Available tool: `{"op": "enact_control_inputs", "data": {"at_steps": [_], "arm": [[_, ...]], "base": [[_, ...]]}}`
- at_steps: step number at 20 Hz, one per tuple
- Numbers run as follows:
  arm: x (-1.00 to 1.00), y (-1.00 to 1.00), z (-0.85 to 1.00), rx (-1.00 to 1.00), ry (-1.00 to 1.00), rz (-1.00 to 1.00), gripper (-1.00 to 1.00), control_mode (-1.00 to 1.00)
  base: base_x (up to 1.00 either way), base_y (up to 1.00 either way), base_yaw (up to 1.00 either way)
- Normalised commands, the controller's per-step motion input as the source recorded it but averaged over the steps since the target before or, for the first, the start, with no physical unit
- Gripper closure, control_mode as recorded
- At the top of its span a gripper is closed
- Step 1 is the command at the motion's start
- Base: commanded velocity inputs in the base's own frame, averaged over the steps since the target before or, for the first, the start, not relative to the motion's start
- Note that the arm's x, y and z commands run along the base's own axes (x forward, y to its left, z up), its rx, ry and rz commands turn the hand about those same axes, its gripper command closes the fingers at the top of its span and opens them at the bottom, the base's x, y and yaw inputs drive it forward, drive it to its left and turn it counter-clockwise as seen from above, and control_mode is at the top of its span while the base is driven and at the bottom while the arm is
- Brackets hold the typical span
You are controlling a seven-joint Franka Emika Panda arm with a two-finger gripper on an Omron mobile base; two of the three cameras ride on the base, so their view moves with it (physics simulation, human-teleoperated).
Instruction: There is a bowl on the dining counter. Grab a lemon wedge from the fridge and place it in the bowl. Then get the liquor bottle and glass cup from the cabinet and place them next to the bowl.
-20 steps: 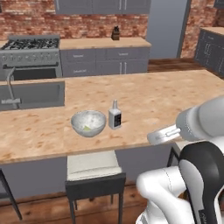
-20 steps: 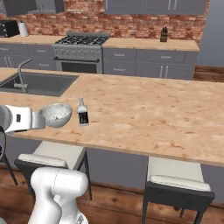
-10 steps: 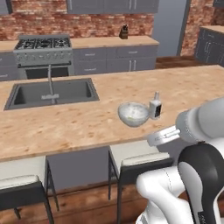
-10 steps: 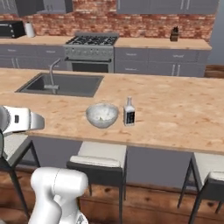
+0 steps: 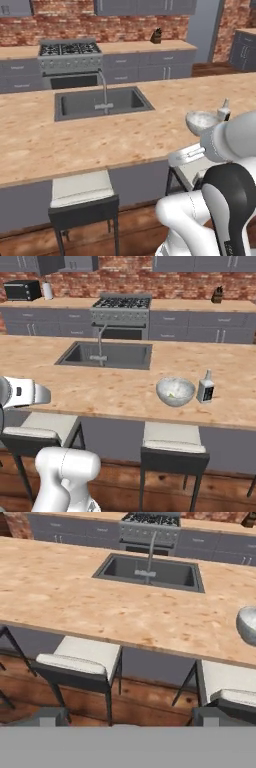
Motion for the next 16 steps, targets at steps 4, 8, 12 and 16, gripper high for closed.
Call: {"op": "enact_control_inputs", "data": {"at_steps": [4, 8, 12, 16], "arm": [[0.00, 0.00, 0.00, 0.00, 0.00, 0.00, -1.00, 1.00], [0.00, 0.00, 0.00, 0.00, 0.00, 0.00, -1.00, 1.00], [0.00, 0.00, 0.00, 0.00, 0.00, 0.00, -1.00, 1.00], [0.00, 0.00, 0.00, 0.00, 0.00, 0.00, -1.00, 1.00]], "base": [[-0.20, 1.00, 0.00], [-0.19, 1.00, 0.00], [-0.16, 1.00, 0.00], [-0.07, 1.00, 0.00]]}}
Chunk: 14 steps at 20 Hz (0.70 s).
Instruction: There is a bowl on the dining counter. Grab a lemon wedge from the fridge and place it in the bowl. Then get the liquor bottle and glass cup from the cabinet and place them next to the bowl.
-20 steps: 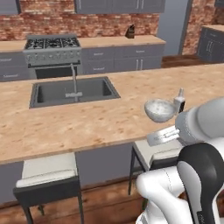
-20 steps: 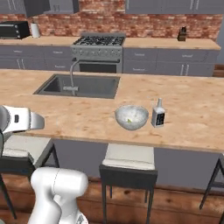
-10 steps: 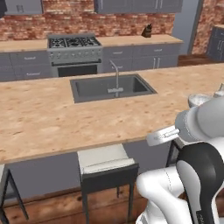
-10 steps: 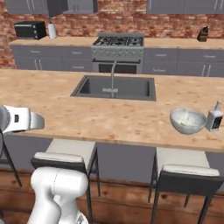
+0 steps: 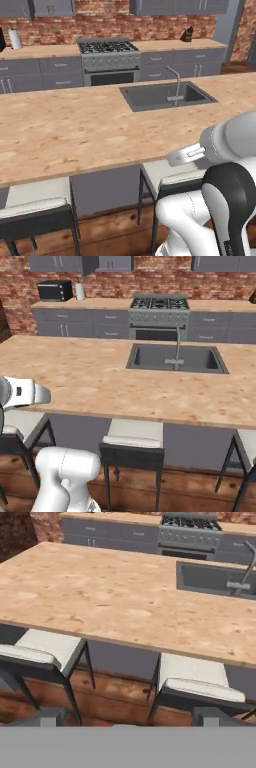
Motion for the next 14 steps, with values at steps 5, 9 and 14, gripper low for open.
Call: {"op": "enact_control_inputs", "data": {"at_steps": [5, 9, 14], "arm": [[0.00, 0.00, 0.00, 0.00, 0.00, 0.00, -1.00, 1.00], [0.00, 0.00, 0.00, 0.00, 0.00, 0.00, -1.00, 1.00], [0.00, 0.00, 0.00, 0.00, 0.00, 0.00, -1.00, 1.00]], "base": [[0.00, 1.00, 0.00], [0.00, 1.00, 0.00], [0.04, 1.00, 0.00]]}}
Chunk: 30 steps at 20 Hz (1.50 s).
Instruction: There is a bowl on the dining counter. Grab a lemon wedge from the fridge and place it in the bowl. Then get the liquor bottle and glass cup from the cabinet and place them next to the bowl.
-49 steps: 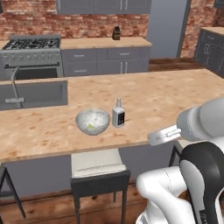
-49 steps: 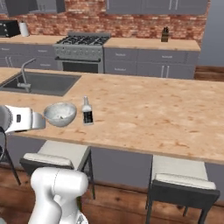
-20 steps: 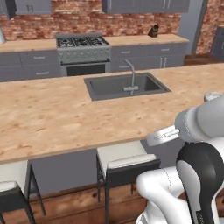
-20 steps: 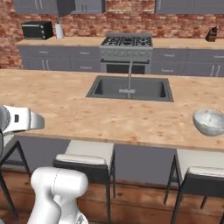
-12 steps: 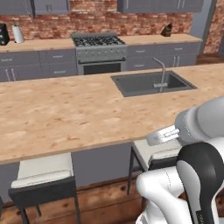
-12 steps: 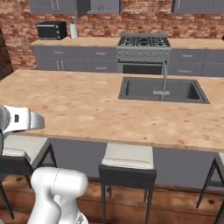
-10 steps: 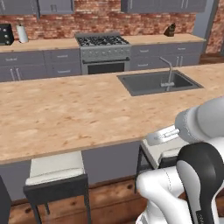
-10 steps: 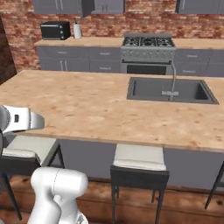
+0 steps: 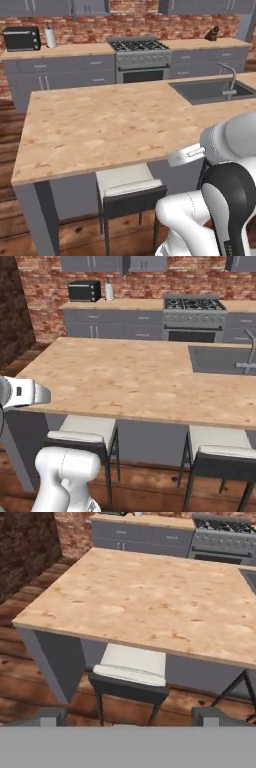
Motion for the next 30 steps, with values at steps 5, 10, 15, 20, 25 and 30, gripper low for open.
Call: {"op": "enact_control_inputs", "data": {"at_steps": [5, 10, 15, 20, 25, 30], "arm": [[0.00, 0.00, 0.00, 0.00, 0.00, 0.00, -1.00, 1.00], [0.00, 0.00, 0.00, 0.00, 0.00, 0.00, -1.00, 1.00], [0.00, 0.00, 0.00, 0.00, 0.00, 0.00, -1.00, 1.00], [0.00, 0.00, 0.00, 0.00, 0.00, 0.00, -1.00, 1.00], [0.00, 0.00, 0.00, 0.00, 0.00, 0.00, -1.00, 1.00], [0.00, 0.00, 0.00, 0.00, 0.00, 0.00, -1.00, 1.00]], "base": [[0.18, 1.00, 0.00], [0.31, 1.00, 0.00], [0.51, 1.00, -0.03], [0.70, 1.00, -0.15], [0.62, 1.00, -0.33], [0.49, 0.94, -0.50]]}}
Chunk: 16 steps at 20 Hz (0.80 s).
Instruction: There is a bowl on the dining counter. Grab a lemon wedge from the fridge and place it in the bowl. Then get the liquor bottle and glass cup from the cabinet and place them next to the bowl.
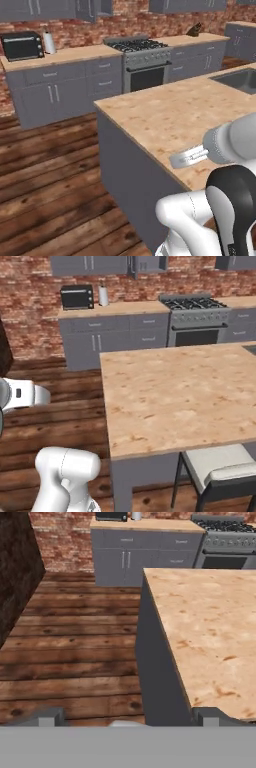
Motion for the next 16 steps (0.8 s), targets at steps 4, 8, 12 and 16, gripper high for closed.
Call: {"op": "enact_control_inputs", "data": {"at_steps": [4, 8, 12, 16], "arm": [[0.00, 0.00, 0.00, 0.00, 0.00, 0.00, -1.00, 1.00], [0.00, 0.00, 0.00, 0.00, 0.00, 0.00, -1.00, 1.00], [0.00, 0.00, 0.00, 0.00, 0.00, 0.00, -1.00, 1.00], [0.00, 0.00, 0.00, 0.00, 0.00, 0.00, -1.00, 1.00]], "base": [[0.44, 0.88, -0.55], [0.43, 0.88, -0.55], [0.44, 0.93, -0.53], [0.49, 1.00, -0.46]]}}
